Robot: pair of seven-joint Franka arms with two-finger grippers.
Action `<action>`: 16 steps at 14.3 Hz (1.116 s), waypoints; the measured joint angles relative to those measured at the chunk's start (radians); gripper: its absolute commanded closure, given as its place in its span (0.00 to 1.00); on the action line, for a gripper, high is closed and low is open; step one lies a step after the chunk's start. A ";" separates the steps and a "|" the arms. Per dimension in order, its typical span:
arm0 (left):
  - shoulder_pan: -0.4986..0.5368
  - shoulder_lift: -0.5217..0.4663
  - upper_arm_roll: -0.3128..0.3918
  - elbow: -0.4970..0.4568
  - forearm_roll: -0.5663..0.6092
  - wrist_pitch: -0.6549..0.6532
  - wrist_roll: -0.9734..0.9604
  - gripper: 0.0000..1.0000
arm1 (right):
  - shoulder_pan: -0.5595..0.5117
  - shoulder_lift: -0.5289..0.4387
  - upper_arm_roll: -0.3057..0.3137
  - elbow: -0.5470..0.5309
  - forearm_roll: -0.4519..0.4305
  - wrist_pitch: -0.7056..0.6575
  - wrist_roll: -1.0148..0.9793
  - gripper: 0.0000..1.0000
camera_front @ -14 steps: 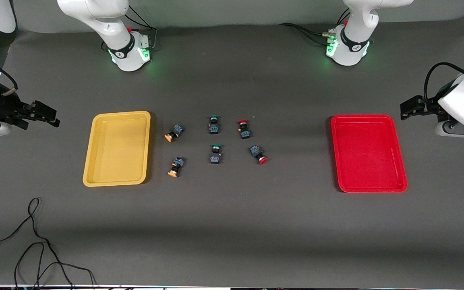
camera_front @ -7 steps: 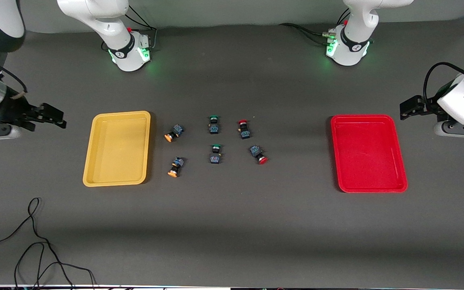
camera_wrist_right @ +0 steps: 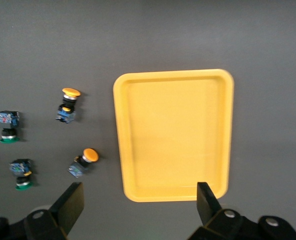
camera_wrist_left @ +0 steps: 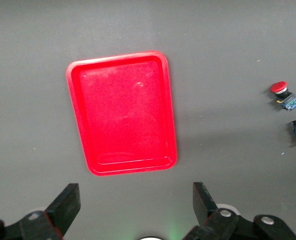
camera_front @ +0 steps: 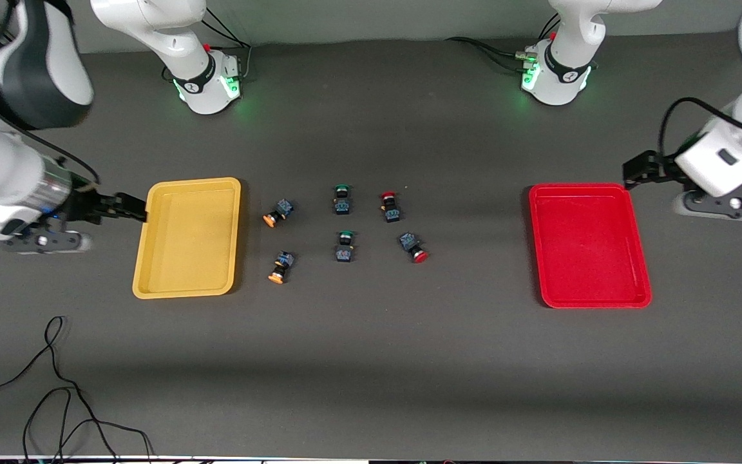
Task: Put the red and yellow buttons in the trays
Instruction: 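Move both grippers from rest toward the orange and red buttons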
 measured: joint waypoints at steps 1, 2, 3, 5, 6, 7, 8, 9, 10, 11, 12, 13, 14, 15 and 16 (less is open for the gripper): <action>-0.009 0.002 -0.017 -0.001 -0.001 -0.001 -0.048 0.00 | 0.033 0.011 0.001 0.000 0.000 0.009 0.046 0.00; -0.020 0.004 -0.042 -0.002 -0.003 -0.001 -0.107 0.00 | 0.063 0.019 0.001 0.000 0.000 0.011 0.087 0.00; -0.040 0.006 -0.072 -0.003 -0.004 -0.001 -0.179 0.00 | 0.084 0.025 0.002 -0.001 0.000 0.012 0.122 0.00; -0.111 0.011 -0.121 -0.003 -0.004 0.000 -0.332 0.00 | 0.106 0.039 0.002 -0.006 0.000 0.020 0.181 0.00; -0.155 0.015 -0.131 -0.005 -0.008 0.003 -0.393 0.00 | 0.118 0.046 0.002 -0.017 0.000 0.037 0.216 0.00; -0.193 0.020 -0.135 -0.008 -0.017 0.011 -0.445 0.00 | 0.136 0.052 0.003 -0.037 0.000 0.058 0.262 0.00; -0.225 0.024 -0.136 -0.016 -0.037 0.031 -0.493 0.00 | 0.157 0.057 0.003 -0.064 0.000 0.087 0.314 0.00; -0.252 0.029 -0.137 -0.027 -0.053 0.061 -0.535 0.00 | 0.178 0.061 0.003 -0.098 0.002 0.121 0.358 0.00; -0.278 0.034 -0.137 -0.039 -0.063 0.096 -0.580 0.00 | 0.194 0.064 0.003 -0.137 0.012 0.159 0.390 0.00; -0.308 0.040 -0.137 -0.046 -0.068 0.128 -0.639 0.00 | 0.205 0.067 0.004 -0.176 0.037 0.196 0.410 0.00; -0.344 0.048 -0.137 -0.052 -0.070 0.159 -0.706 0.00 | 0.210 0.071 0.004 -0.210 0.064 0.226 0.422 0.00; -0.382 0.058 -0.137 -0.056 -0.070 0.184 -0.766 0.00 | 0.213 0.075 0.004 -0.238 0.080 0.248 0.439 0.00; -0.418 0.069 -0.138 -0.058 -0.069 0.206 -0.818 0.00 | 0.217 0.080 0.004 -0.259 0.089 0.266 0.463 0.00; -0.448 0.082 -0.138 -0.063 -0.067 0.228 -0.859 0.00 | 0.221 0.086 0.004 -0.278 0.092 0.282 0.493 0.00; -0.472 0.095 -0.138 -0.068 -0.062 0.249 -0.890 0.00 | 0.225 0.093 0.004 -0.298 0.093 0.306 0.525 0.00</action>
